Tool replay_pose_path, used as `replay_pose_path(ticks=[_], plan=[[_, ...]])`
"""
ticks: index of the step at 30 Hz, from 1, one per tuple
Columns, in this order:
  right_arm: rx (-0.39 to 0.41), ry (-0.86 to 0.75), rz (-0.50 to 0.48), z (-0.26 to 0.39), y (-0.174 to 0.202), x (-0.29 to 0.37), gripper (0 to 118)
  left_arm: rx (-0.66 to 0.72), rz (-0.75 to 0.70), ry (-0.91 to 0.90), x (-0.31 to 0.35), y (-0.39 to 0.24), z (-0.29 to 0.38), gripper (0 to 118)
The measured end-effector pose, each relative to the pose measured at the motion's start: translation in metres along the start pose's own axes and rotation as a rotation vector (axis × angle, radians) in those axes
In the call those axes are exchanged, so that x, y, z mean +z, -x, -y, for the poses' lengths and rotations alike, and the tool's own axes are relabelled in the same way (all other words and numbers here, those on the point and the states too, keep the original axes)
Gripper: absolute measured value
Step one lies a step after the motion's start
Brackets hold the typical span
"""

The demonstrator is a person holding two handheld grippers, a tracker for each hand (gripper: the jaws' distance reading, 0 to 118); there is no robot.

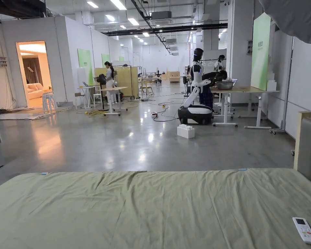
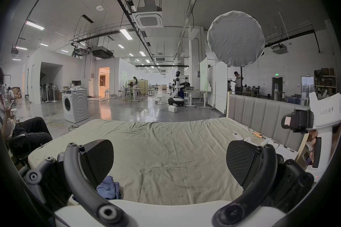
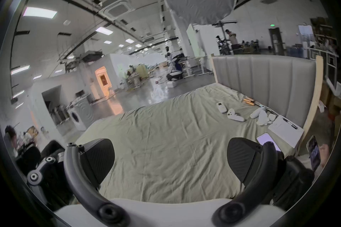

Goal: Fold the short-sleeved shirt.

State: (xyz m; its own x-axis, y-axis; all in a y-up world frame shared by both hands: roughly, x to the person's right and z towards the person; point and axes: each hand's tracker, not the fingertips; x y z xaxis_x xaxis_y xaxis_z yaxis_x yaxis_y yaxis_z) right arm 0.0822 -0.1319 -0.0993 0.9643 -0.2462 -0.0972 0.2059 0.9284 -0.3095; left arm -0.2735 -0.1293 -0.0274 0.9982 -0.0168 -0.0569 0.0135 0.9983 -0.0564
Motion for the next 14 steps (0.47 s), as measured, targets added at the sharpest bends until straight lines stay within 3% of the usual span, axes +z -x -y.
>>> replay_pose_path(ticks=[5, 6, 11, 14], plan=[[0.154, -0.138, -0.352, 0.022, -0.010, 0.002, 118, -0.052, -0.068, -0.019, -0.001, -0.014, 0.002, 118], [0.167, -0.157, -0.356, 0.024, -0.009, 0.004, 118, -0.054, -0.063, -0.019, -0.001, -0.015, 0.002, 118], [0.235, -0.198, -0.174, 0.024, 0.004, 0.007, 118, -0.100, -0.061, -0.003, -0.004, -0.022, 0.002, 118], [0.327, -0.230, -0.134, 0.022, 0.012, 0.007, 118, -0.100, -0.053, -0.002, -0.004, -0.021, 0.004, 118]])
